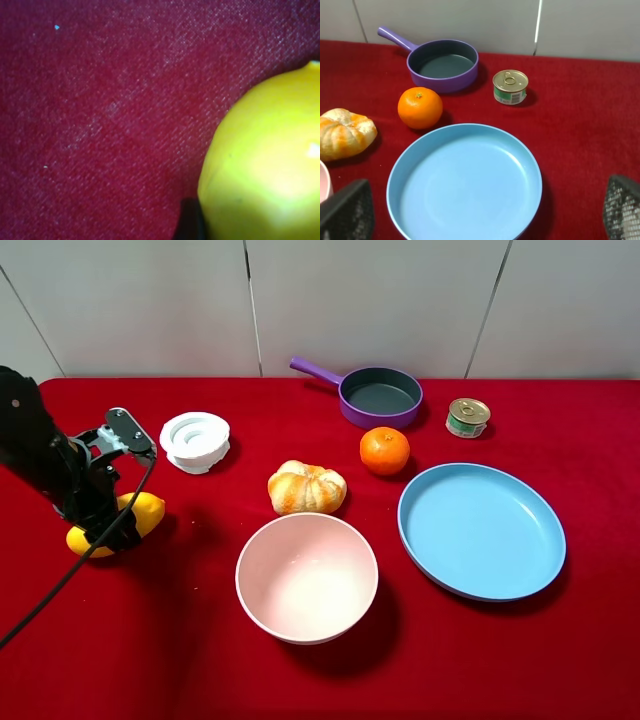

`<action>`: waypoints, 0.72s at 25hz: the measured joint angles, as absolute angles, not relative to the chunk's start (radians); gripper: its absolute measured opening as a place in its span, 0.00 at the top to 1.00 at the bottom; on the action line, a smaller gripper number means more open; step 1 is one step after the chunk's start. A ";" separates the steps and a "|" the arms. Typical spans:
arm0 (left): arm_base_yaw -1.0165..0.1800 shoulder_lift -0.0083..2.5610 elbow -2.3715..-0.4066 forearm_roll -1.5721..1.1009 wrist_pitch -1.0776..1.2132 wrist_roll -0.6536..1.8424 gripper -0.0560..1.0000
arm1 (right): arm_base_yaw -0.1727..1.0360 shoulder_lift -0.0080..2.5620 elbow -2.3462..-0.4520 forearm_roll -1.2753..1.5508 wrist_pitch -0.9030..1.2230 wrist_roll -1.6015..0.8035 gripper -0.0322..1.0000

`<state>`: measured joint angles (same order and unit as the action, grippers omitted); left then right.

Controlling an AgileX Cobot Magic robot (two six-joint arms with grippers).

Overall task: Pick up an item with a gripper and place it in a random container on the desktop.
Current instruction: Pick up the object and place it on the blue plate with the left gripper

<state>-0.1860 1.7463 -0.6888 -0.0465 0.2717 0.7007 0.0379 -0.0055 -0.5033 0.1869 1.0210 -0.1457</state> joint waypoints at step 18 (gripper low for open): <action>-0.211 1.747 -0.922 -0.044 0.656 0.702 0.36 | 0.038 -0.005 -0.503 0.187 1.021 -0.146 0.30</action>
